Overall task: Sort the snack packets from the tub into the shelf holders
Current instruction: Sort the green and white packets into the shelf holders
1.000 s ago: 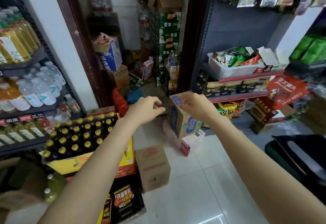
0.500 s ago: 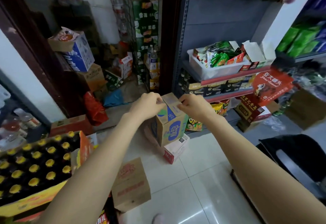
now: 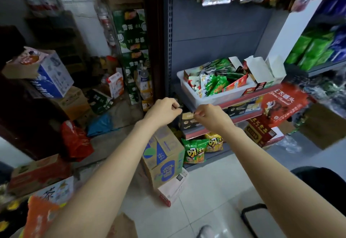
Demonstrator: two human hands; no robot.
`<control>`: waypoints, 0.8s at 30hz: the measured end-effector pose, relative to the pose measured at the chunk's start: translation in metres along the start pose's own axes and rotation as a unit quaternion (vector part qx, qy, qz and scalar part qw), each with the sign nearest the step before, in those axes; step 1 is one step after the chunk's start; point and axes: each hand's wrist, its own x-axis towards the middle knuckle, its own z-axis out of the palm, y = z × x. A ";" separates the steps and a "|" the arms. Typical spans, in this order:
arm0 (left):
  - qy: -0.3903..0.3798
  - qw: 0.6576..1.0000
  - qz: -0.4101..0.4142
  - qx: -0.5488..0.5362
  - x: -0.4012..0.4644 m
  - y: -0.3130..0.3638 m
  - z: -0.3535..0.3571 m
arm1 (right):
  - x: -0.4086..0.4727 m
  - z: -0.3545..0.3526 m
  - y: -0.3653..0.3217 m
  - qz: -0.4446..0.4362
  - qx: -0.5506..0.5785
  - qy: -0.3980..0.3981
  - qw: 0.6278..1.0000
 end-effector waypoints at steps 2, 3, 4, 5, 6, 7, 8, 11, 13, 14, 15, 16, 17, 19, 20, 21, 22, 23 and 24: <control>0.009 1.000 -0.005 -0.001 0.034 0.016 0.011 | 0.028 -0.014 0.025 -0.003 0.007 0.004 1.000; 0.018 1.000 -0.010 -0.003 0.051 0.023 0.017 | 0.042 -0.022 0.038 -0.006 0.012 0.007 1.000; 0.026 1.000 -0.016 -0.005 0.066 0.031 0.022 | 0.056 -0.029 0.050 -0.009 0.013 0.005 1.000; 0.032 0.999 -0.020 -0.006 0.080 0.039 0.028 | 0.069 -0.036 0.062 -0.011 0.011 0.001 1.000; 0.036 0.999 -0.024 -0.007 0.094 0.046 0.034 | 0.082 -0.043 0.074 -0.017 0.007 -0.003 1.000; 0.041 0.999 -0.027 -0.006 0.108 0.052 0.039 | 0.095 -0.049 0.085 -0.024 0.004 -0.005 1.000; 0.046 0.998 -0.030 -0.007 0.120 0.057 0.043 | 0.108 -0.055 0.095 -0.028 0.003 -0.004 1.000; 0.039 0.999 -0.035 -0.011 0.157 0.070 0.057 | 0.143 -0.068 0.117 -0.035 0.005 -0.003 0.999; 0.018 0.999 -0.034 -0.004 0.181 0.077 0.065 | 0.165 -0.074 0.131 -0.039 0.011 -0.005 0.999; 0.009 0.999 -0.031 0.000 0.194 0.080 0.068 | 0.177 -0.077 0.138 -0.040 0.012 -0.003 0.999; 0.005 1.000 -0.026 0.003 0.207 0.083 0.071 | 0.189 -0.081 0.147 -0.042 0.010 -0.001 0.999; 0.005 1.000 -0.021 0.004 0.221 0.085 0.073 | 0.201 -0.084 0.157 -0.046 0.007 0.006 0.999; 0.008 1.000 -0.016 0.003 0.236 0.087 0.076 | 0.213 -0.086 0.169 -0.047 0.003 0.012 0.999; 0.009 1.000 -0.011 -0.005 0.265 0.090 0.083 | 0.236 -0.089 0.194 -0.047 -0.008 0.019 0.999; 0.008 1.000 -0.007 -0.008 0.280 0.090 0.088 | 0.246 -0.090 0.207 -0.044 -0.014 0.020 0.999; 0.007 1.000 0.000 -0.005 0.295 0.091 0.094 | 0.257 -0.090 0.219 -0.036 -0.021 0.018 0.999; 0.002 1.000 0.005 0.000 0.309 0.092 0.100 | 0.267 -0.091 0.230 -0.027 -0.025 0.013 0.999; -0.004 1.000 0.008 0.003 0.321 0.093 0.107 | 0.276 -0.091 0.240 -0.019 -0.030 0.003 0.999; -0.010 1.000 0.010 0.005 0.332 0.095 0.112 | 0.285 -0.091 0.250 -0.014 -0.037 -0.010 0.999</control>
